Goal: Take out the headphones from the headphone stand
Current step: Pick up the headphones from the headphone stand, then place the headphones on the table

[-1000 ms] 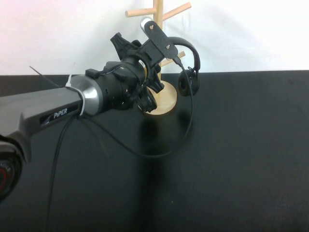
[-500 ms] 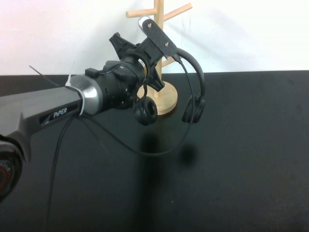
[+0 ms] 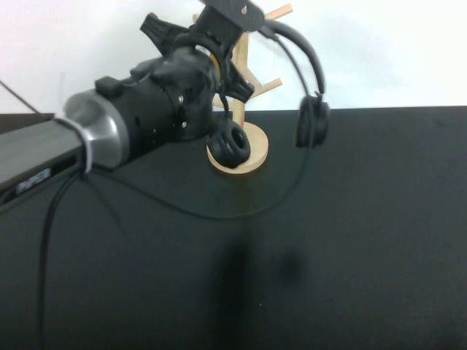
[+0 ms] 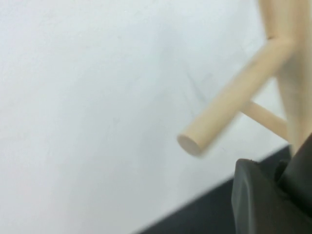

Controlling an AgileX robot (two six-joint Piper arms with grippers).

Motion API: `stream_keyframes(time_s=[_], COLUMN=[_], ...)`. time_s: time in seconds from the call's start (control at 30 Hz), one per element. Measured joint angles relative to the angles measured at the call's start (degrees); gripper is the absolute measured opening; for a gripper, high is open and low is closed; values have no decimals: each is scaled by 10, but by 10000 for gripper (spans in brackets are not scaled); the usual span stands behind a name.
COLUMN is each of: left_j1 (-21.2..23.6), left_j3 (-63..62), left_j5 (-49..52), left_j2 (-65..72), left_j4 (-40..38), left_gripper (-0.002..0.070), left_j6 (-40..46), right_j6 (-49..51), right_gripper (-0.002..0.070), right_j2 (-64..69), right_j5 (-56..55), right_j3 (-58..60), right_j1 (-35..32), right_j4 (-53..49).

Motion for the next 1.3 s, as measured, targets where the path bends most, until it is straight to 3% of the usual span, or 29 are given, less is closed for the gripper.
stream_keyframes(time_s=[0.27,0.37,0.47,0.7,0.97,1.3], left_j1=[-79,-82,-81,-61,-9,17], left_j3=[0,0,0,0,0,-2], left_j5=[174,234,254,256,167,100], left_j2=[-70,-73,-62,27,147,164], left_j4=[-376,-491,-558,-603,-609,-627], left_gripper=[44,44,44,44,44,45], left_j6=[318,391,436,469,481,486], right_j6=[0,0,0,0,0,0], right_gripper=[-8,-8,-8,-8,-8,-8], right_j2=[0,0,0,0,0,0], right_j5=[0,0,0,0,0,0], right_j3=[0,0,0,0,0,0], right_j1=[0,0,0,0,0,0], right_j4=[0,0,0,0,0,0])
